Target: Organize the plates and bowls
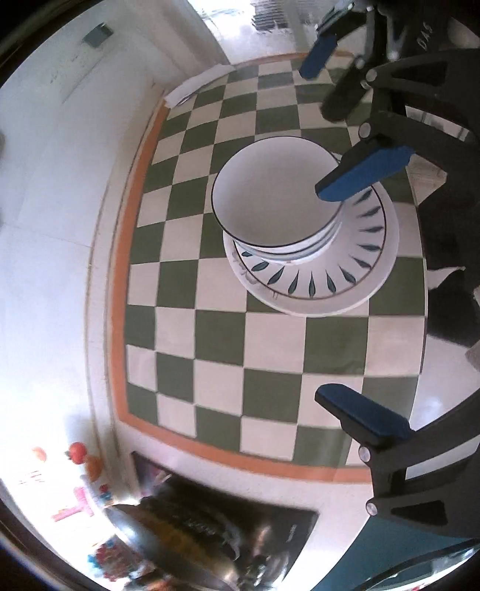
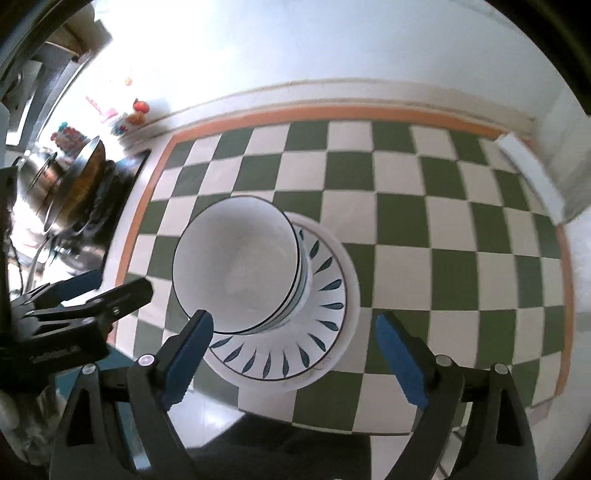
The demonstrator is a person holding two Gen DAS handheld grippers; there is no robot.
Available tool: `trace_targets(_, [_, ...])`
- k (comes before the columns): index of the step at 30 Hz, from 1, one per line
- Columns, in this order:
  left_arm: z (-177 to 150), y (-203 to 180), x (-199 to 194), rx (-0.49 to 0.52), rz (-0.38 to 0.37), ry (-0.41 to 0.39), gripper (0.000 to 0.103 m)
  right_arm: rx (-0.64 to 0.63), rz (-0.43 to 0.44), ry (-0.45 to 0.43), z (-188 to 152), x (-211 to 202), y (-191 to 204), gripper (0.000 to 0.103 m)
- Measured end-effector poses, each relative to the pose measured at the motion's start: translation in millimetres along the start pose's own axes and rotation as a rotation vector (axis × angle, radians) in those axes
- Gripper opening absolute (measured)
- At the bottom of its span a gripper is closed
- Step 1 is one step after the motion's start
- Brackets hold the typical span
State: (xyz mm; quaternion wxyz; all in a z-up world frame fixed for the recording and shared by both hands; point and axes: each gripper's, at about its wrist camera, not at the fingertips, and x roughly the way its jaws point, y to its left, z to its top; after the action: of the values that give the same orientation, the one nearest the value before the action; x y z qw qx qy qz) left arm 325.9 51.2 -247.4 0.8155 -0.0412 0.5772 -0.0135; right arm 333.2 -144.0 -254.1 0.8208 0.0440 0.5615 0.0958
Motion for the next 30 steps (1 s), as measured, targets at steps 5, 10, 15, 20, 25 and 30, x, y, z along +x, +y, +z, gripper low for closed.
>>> trace_targets(5, [-13.8, -6.4, -21.5, 0.059, 0.010, -0.059, 0.102, 0.046, -0.058, -0.089, -15.1, -27.2, 7.0, 0.098])
trace_targets(10, [-27.5, -12.8, -53.4, 0.082, 0.004, -0.128, 0.102, 0.054, -0.078, -0.129, -32.1, -58.2, 14.8, 0.099])
trace_targets(15, [-43.7, -19.1, -94.1, 0.090, 0.004, -0.215, 0.102, 0.036, -0.098, -0.192, -53.2, -99.7, 24.4, 0.100])
trace_targets(20, [-68.3, -24.3, -139.1, 0.090, 0.004, -0.276, 0.102, 0.012, -0.116, -0.277, -82.4, -153.0, 33.1, 0.100])
trace_targets(25, [-100.9, -23.6, -185.1, 0.068, 0.028, -0.350, 0.102, -0.007, -0.100, -0.318, -112.4, -203.9, 38.2, 0.100])
trace_targets(30, [-131.3, -20.1, -219.5, 0.032, 0.048, -0.387, 0.102, -0.035, -0.096, -0.359, -141.1, -250.2, 42.3, 0.100])
